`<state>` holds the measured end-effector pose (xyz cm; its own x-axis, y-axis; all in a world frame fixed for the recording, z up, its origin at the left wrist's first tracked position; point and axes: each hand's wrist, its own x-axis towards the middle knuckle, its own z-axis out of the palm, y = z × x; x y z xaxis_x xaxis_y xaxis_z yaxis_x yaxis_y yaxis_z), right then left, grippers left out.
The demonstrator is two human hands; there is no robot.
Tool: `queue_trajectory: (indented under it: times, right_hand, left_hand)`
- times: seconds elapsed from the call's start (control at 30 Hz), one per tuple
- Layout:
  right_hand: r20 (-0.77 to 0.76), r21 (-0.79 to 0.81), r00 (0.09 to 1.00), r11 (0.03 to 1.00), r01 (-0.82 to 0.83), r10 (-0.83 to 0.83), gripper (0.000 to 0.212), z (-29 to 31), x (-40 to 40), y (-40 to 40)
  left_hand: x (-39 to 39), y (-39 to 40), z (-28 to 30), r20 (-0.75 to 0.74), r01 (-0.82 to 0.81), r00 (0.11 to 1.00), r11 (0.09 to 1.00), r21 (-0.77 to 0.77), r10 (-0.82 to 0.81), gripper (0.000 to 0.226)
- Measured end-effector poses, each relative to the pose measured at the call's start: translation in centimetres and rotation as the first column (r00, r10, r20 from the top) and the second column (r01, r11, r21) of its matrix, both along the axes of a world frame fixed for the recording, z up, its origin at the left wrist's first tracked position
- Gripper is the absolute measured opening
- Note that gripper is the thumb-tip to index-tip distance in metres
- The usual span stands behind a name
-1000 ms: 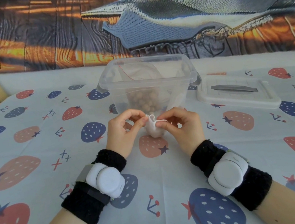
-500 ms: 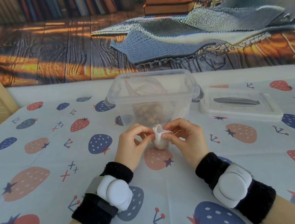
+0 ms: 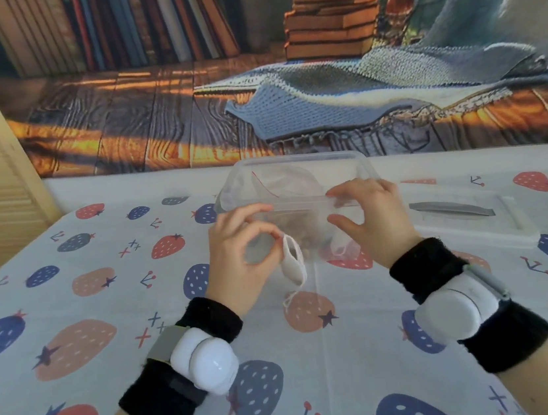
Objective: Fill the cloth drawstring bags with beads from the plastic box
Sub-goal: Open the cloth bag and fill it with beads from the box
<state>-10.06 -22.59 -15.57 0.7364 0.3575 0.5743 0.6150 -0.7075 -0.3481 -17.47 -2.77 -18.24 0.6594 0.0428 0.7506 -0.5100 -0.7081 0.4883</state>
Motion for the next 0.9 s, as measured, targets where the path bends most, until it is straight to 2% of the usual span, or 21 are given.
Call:
queue_trajectory:
  times: [0.13, 0.4, 0.47, 0.6, 0.67, 0.73, 0.83, 0.9]
  right_hand:
    - [-0.025, 0.05, 0.995, 0.994, -0.095, 0.096, 0.015, 0.3, -0.9, -0.2]
    - [-0.203, -0.234, 0.965, 0.949, -0.211, 0.165, 0.016, 2.2, -3.1, -0.9]
    - [-0.271, -0.263, 0.945, 0.93, -0.257, 0.184, 0.017, 2.5, -3.5, -0.8]
    - [-0.374, -0.289, 0.907, 0.905, -0.312, 0.194, 0.01, 2.6, -3.3, -0.6]
    - [-0.429, -0.272, 0.881, 0.901, -0.337, 0.2, 0.005, 2.9, -3.2, -0.6]
    - [-0.49, -0.251, 0.849, 0.9, -0.356, 0.2, 0.013, 3.2, -3.1, -0.5]
    - [-0.534, -0.253, 0.827, 0.901, -0.353, 0.175, 0.031, 3.7, -2.5, -0.2]
    - [-0.545, -0.295, 0.825, 0.886, -0.358, 0.152, 0.034, 4.0, -1.8, 0.3]
  left_hand:
    - [0.1, 2.0, 2.0, -0.004, -0.011, 1.0, 0.988, 0.152, 0.012, 0.012]
    - [-1.3, 3.4, 2.4, -0.221, 0.174, 0.969, 0.945, 0.276, -0.114, 0.007]
    - [-1.6, 3.5, 2.3, -0.239, 0.198, 0.961, 0.945, 0.261, -0.136, 0.007]
    - [-2.0, 4.0, 2.3, -0.295, 0.243, 0.938, 0.952, 0.186, -0.182, 0.024]
    - [-2.1, 4.2, 2.5, -0.336, 0.261, 0.922, 0.95, 0.17, -0.193, 0.015]
    - [-2.1, 4.3, 2.7, -0.373, 0.271, 0.907, 0.95, 0.155, -0.197, 0.001]
    - [-2.5, 4.2, 3.1, -0.369, 0.272, 0.905, 0.955, 0.118, -0.212, 0.007]
    - [-2.5, 4.5, 3.2, -0.328, 0.264, 0.92, 0.958, 0.116, -0.214, 0.013]
